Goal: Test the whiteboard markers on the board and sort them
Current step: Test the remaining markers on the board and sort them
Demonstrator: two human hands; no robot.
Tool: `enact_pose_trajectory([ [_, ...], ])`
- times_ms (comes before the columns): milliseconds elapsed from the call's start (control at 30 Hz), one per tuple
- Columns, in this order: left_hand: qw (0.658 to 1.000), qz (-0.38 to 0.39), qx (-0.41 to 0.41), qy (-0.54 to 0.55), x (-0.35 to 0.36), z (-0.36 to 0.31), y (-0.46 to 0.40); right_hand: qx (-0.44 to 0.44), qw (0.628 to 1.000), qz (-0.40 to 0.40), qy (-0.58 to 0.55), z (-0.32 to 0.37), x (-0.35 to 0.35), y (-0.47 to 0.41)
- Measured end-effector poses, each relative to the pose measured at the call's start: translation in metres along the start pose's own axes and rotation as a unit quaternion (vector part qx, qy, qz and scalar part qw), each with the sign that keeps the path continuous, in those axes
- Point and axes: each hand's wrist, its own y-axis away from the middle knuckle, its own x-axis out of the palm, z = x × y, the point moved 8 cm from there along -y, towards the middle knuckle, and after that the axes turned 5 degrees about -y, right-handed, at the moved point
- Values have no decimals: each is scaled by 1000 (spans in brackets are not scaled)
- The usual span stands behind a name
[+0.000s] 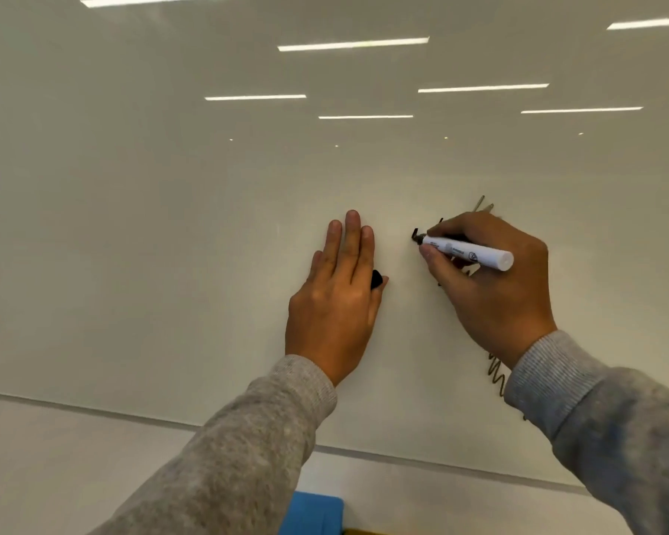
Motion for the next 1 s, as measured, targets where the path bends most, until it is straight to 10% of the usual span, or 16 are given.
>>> enact_pose_trajectory([
  [1000,1000,-3,15,-10,4,1,8,-18,998,56,4,-19,-12,54],
])
